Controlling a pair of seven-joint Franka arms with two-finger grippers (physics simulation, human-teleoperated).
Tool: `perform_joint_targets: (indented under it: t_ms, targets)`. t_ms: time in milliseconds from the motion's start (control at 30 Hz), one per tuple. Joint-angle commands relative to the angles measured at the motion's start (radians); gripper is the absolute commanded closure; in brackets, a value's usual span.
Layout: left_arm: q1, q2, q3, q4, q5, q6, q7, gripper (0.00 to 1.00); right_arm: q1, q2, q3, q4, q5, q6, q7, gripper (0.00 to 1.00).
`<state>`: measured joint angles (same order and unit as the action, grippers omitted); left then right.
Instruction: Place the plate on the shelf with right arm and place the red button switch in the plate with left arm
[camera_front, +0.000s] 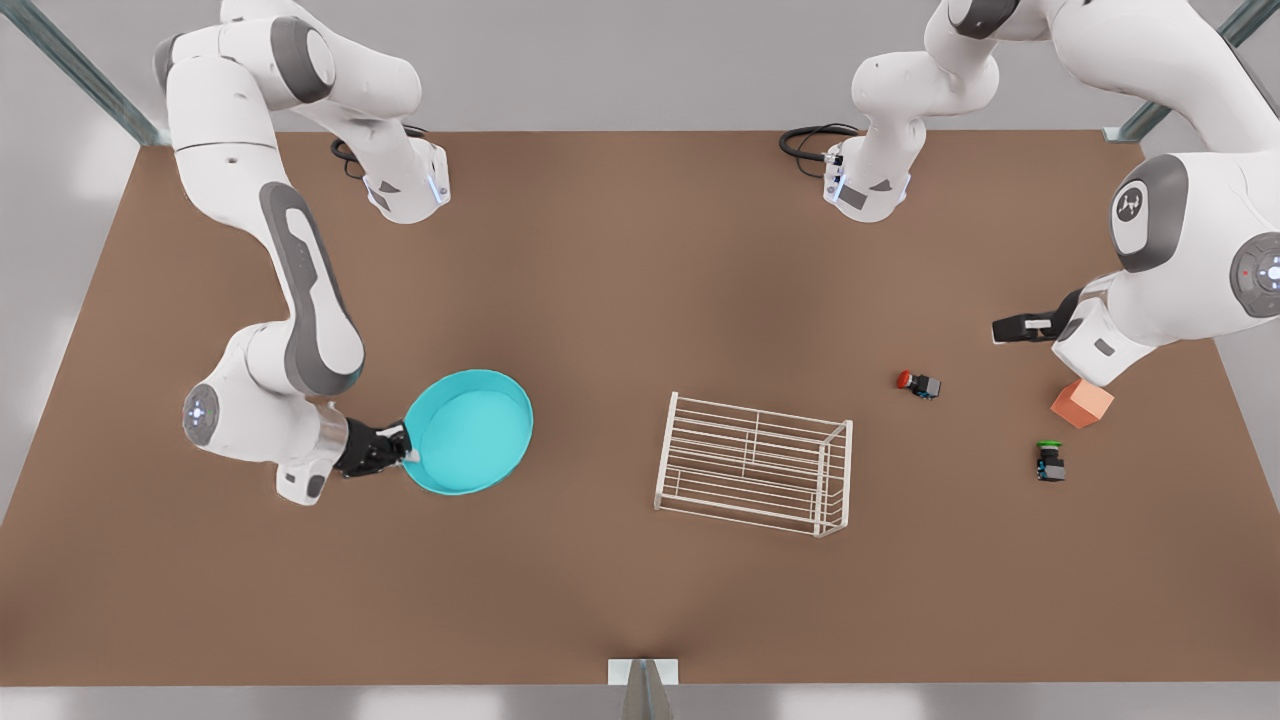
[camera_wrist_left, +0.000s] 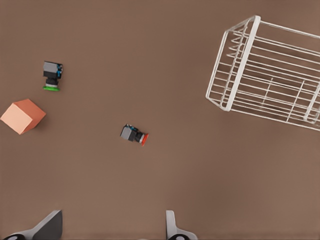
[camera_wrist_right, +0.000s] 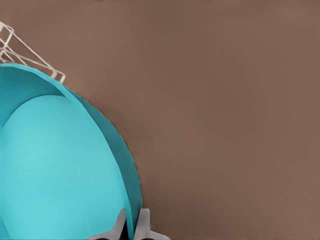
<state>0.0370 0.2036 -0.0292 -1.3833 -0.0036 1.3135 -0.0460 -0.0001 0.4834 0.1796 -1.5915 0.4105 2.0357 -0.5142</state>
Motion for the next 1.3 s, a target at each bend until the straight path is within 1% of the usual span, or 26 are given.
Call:
perform_joint_targets:
  t_ms: [0,100,167,267,333,367,400,433,467,500,533,600,667,700,767,800,833,900,1033,1133,1200,1267]
  targets:
    - [-0.002,-0.001,0.0,0.001,0.002,-0.01,-0.005,0.0,0.058,0.006,0.003,0.038,0.039,-0.046,0.293,0.79]
    - [0.0,0.003,0.0,0.0,0.002,-0.007,-0.005,0.0,0.193,0.096,0.001,0.214,0.037,-0.049,0.574,0.79]
    - [0.007,0.014,0.002,-0.01,-0.003,-0.007,-0.029,0.0,0.262,0.164,0.001,0.34,0.037,-0.069,0.7,0.79]
    - [0.078,0.115,0.005,-0.014,-0.01,0.001,-0.117,0.0,0.33,0.251,0.003,0.493,0.036,-0.08,0.856,0.79]
    - [0.069,0.175,0.003,-0.014,-0.003,0.003,-0.262,0.0,0.379,0.288,0.001,0.536,0.034,-0.058,0.941,0.79]
    - [0.066,0.159,0.014,-0.078,-0.003,0.081,-0.267,0.0,0.4,0.311,0.003,0.558,0.034,-0.034,0.965,0.79]
    - [0.057,0.136,0.046,-0.163,-0.003,0.186,-0.368,0.0,0.427,0.337,0.001,0.584,0.034,-0.008,0.993,0.79]
    - [0.054,0.096,0.061,-0.316,-0.004,0.349,-0.437,0.0,0.453,0.354,0.001,0.607,0.034,0.02,1.03,0.79]
    - [0.034,0.085,0.066,-0.428,-0.004,0.513,-0.585,0.0,0.479,0.365,0.001,0.607,0.033,0.064,1.037,0.79]
    - [0.034,0.085,0.066,-0.508,-0.007,0.651,-0.702,0.0,0.491,0.389,0.003,0.624,0.034,0.1,1.045,0.79]
    - [0.034,0.089,0.08,-0.56,-0.012,0.742,-0.758,0.0,0.508,0.417,0.001,0.654,0.033,0.115,1.05,0.79]
    - [0.038,0.094,0.109,-0.614,-0.012,0.845,-0.893,0.0,0.539,0.471,0.0,0.72,0.031,0.146,1.066,0.79]
    - [0.041,0.092,0.132,-0.715,-0.013,0.964,-1.08,0.0,0.555,0.488,0.0,0.728,0.031,0.202,1.065,0.79]
    - [0.037,0.092,0.132,-0.747,-0.015,0.998,-1.27,0.0,0.566,0.491,0.0,0.728,0.031,0.231,1.062,0.79]
    - [0.035,0.086,0.132,-0.832,-0.015,1.161,-1.459,0.0,0.582,0.512,-0.002,0.732,0.03,0.278,1.053,0.79]
    - [0.035,0.086,0.132,-0.843,-0.039,1.191,-1.486,0.0,0.588,0.523,-0.002,0.743,0.03,0.282,1.048,0.79]
    - [0.035,0.083,0.132,-0.85,-0.114,1.207,-1.486,0.0,0.595,0.534,-0.003,0.743,0.03,0.31,1.043,0.79]
    - [0.034,0.08,0.132,-0.898,-0.118,1.228,-1.476,0.0,0.614,0.549,-0.012,0.749,0.027,0.345,1.04,0.79]
    - [0.032,0.082,0.132,-0.941,-0.119,1.224,-1.203,0.0,0.634,0.583,-0.017,0.766,0.021,0.388,1.022,0.79]
    - [0.021,0.088,0.132,-0.945,-0.122,1.228,-1.203,0.0,0.638,0.597,-0.026,0.766,0.019,0.408,1.01,0.79]
    - [-0.037,0.089,0.13,-0.944,-0.121,1.228,-1.201,0.0,0.64,0.603,-0.026,0.766,0.019,0.416,1.008,0.79]
    - [-0.04,0.096,0.132,-0.942,-0.121,1.23,-1.2,0.0,0.646,0.603,-0.032,0.766,0.019,0.416,1.01,0.79]
